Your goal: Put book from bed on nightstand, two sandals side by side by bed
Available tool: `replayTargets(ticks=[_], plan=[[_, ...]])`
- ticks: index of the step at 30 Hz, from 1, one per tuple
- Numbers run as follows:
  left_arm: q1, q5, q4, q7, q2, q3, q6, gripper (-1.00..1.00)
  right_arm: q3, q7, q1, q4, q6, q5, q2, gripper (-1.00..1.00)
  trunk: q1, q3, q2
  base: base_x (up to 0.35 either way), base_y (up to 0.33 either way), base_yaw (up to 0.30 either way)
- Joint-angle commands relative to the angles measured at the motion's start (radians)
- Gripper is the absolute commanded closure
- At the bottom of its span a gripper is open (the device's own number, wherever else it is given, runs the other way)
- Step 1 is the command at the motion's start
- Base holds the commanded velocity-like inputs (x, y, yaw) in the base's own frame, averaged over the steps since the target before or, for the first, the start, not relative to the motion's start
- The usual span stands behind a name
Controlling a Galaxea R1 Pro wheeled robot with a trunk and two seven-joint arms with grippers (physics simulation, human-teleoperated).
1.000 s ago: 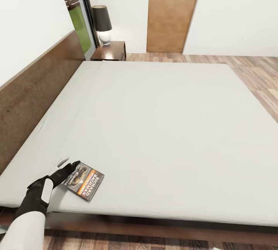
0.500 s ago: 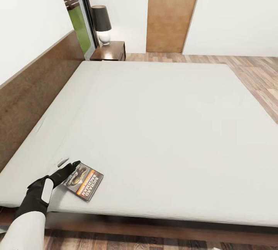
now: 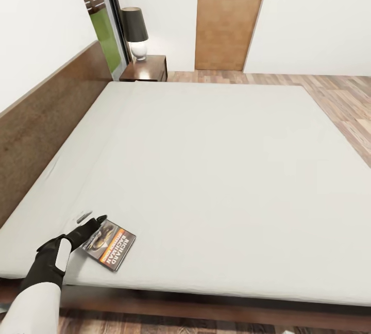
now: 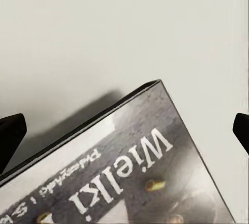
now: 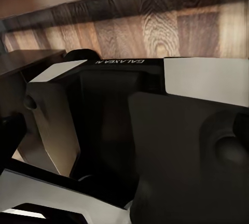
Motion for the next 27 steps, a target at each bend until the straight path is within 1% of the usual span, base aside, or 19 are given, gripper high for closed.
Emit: replayTargets(ticks=[1, 27], plan=[[0.0, 0.021, 0.008, -0.001, -0.001, 0.002, 0.015, -1.0, -0.007, 0.003, -0.001, 0.003, 0.01, -0.005, 0.0, -1.0, 0.0, -0.001, 0.0, 0.054, -0.054, 0.0], [0.0, 0.021, 0.008, -0.001, -0.002, 0.001, 0.015, -1.0, -0.007, 0.003, -0.001, 0.003, 0.01, -0.005, 0.0, -1.0, 0.0, -0.001, 0.0, 0.003, -0.023, 0.0]])
